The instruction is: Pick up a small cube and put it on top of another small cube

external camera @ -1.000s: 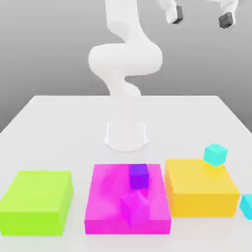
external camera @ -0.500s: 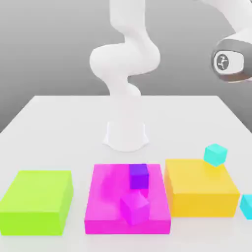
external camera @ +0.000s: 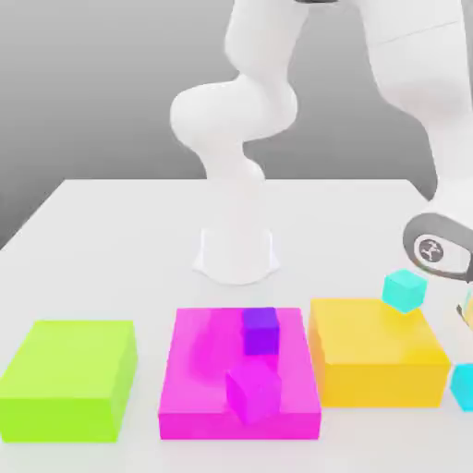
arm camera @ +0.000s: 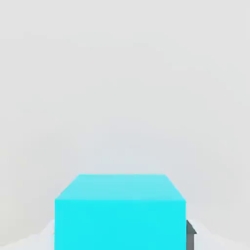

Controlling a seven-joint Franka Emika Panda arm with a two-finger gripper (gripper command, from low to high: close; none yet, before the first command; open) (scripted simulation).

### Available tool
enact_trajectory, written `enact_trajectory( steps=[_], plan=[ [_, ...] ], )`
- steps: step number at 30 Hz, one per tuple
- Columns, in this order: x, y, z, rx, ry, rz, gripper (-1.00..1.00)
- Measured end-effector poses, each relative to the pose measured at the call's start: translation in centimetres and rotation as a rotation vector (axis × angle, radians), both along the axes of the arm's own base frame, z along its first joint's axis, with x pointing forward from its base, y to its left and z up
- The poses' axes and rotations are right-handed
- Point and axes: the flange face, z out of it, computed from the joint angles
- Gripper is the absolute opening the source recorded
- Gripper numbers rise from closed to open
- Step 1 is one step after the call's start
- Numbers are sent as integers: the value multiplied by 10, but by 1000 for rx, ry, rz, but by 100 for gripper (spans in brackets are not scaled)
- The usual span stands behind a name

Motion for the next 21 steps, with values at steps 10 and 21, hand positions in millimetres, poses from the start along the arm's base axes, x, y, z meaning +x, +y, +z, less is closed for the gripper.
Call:
enact_trajectory(
  steps=[10, 21],
  plan=[
    [15, -49, 94, 2, -48, -74, -100],
    [0, -212, 156, 21, -16, -680, -100]
  ],
)
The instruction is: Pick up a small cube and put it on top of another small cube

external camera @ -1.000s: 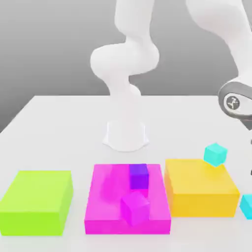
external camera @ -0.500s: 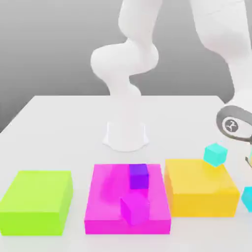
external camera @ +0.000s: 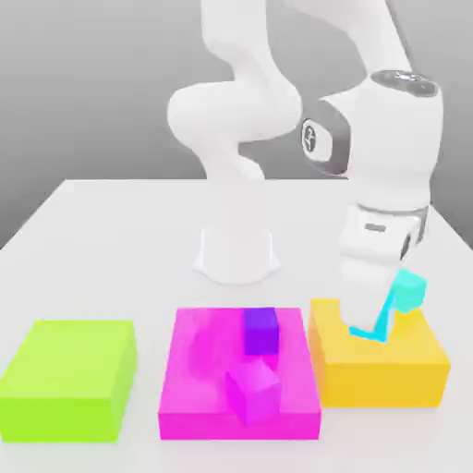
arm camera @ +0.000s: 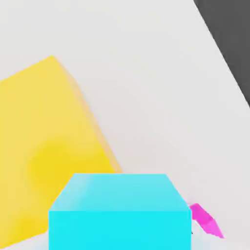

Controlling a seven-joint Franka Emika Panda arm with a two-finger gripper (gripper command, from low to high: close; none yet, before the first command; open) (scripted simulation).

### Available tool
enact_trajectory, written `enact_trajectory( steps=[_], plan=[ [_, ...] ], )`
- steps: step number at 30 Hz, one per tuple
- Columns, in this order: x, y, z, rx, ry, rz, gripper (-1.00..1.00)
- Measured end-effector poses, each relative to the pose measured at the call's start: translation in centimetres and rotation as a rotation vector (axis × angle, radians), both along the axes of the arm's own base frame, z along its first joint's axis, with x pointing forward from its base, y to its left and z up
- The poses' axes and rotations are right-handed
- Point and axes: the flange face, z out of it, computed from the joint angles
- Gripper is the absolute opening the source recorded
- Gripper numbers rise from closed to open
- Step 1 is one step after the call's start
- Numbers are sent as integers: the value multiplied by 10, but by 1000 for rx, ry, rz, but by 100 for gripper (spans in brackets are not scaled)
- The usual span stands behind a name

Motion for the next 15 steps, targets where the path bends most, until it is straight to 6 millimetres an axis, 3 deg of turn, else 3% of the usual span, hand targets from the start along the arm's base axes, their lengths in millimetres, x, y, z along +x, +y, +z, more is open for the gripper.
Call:
enact_trajectory(
  steps=[8, 15],
  plan=[
    [-51, -92, 17, -1, 21, -454, -100],
    [-57, -101, -39, -8, 25, -518, -100]
  ],
)
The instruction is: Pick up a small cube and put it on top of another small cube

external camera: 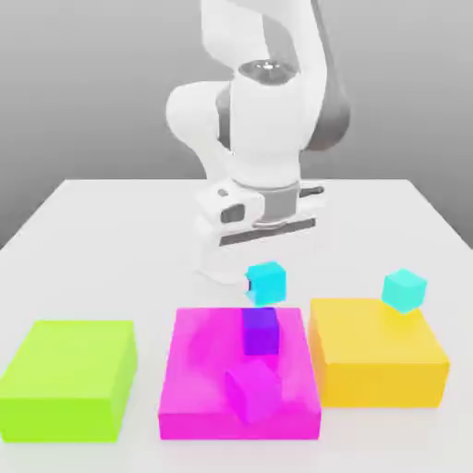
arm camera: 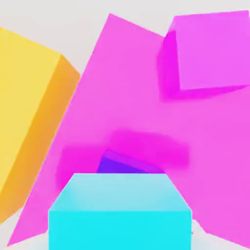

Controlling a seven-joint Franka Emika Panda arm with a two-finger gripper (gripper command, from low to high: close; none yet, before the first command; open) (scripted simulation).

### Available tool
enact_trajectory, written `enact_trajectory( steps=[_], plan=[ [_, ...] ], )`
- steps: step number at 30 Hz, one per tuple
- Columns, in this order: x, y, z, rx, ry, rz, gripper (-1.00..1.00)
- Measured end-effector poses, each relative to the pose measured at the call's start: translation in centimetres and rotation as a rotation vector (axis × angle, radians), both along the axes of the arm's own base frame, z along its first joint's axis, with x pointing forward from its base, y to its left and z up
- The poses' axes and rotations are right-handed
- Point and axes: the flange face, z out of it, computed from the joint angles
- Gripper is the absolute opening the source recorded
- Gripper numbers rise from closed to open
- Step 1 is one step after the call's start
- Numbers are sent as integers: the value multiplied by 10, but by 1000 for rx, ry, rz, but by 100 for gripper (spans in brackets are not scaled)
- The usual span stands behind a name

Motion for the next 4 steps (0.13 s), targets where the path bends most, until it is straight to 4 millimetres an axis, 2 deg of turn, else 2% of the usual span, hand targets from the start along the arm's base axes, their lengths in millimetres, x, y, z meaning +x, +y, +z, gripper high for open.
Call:
enact_trajectory(
  steps=[1, 4],
  plan=[
    [-1, 0, -7, 0, 0, 0, 100],
    [-1, 0, -7, 0, 0, 0, 100]
  ],
)
